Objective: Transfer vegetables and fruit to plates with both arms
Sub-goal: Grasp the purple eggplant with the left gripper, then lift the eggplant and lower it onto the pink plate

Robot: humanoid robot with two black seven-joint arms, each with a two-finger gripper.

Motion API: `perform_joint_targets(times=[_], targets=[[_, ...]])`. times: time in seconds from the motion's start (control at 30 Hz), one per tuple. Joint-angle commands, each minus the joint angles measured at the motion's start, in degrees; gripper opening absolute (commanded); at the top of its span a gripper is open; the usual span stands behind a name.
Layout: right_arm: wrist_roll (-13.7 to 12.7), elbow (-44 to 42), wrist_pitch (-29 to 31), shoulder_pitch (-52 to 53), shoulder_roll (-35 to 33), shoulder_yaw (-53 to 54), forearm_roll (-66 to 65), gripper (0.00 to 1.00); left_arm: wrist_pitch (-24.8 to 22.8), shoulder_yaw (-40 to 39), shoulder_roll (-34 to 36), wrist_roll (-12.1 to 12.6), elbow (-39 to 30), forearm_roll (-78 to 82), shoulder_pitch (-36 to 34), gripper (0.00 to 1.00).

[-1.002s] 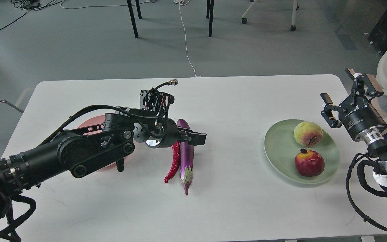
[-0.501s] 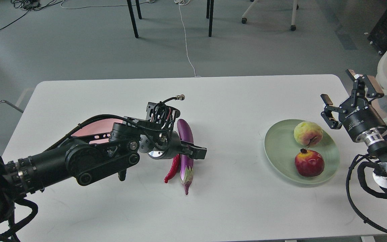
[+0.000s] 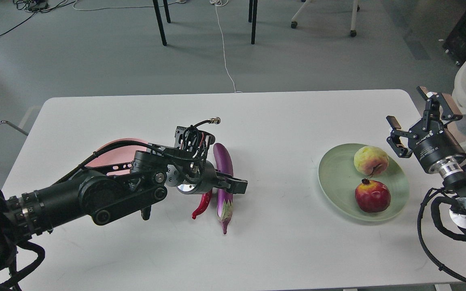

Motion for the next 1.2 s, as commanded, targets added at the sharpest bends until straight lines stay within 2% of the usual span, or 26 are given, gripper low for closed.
perform_joint_targets(times=[0.0, 0.17, 0.23, 0.27, 0.63, 0.83, 0.97, 1.1, 1.17], targets=[[0.0, 0.0, 0.0, 0.0, -0.1, 0.0, 0.0, 0.99, 0.3, 0.0, -0.1, -0.3, 0.0, 0.0, 0.1, 0.97], [0.0, 0.0, 0.0, 0.0, -0.2, -0.1, 0.0, 0.99, 2.6, 0.0, -0.1, -0.5, 0.0, -0.2, 0.7, 0.89], [0.0, 0.0, 0.0, 0.0, -0.2, -0.1, -0.1, 0.99, 2.8, 0.0, -0.1, -0.8, 0.1, -0.2, 0.9, 0.79], [0.0, 0.0, 0.0, 0.0, -0.2, -0.1, -0.1, 0.99, 2.8, 0.1, -0.1, -0.8, 0.1, -0.2, 0.9, 0.77], [0.0, 0.0, 0.0, -0.1, -0.2, -0.1, -0.1, 0.99, 3.2, 0.3, -0.2, -0.8, 2.1, 0.3, 1.7, 0.83], [0.0, 0.0, 0.0, 0.0, -0.3, -0.1, -0.1, 0.99, 3.0, 0.3, -0.1, -1.0, 2.1, 0.5, 1.7, 0.8], [0.0, 0.0, 0.0, -0.1, -0.3, -0.1, -0.1, 0.99, 2.6, 0.3, -0.1, -1.7, 2.1, 0.5, 1.7, 0.7], [0.0, 0.0, 0.0, -0.2, -0.3, -0.1, -0.2, 0.99, 2.4, 0.3, -0.1, -2.2, 2.1, 0.5, 1.6, 0.42], [0.0, 0.0, 0.0, -0.2, -0.3, -0.2, -0.2, 0.99, 2.4, 0.3, -0.2, -2.2, 2.1, 0.6, 1.4, 0.33]])
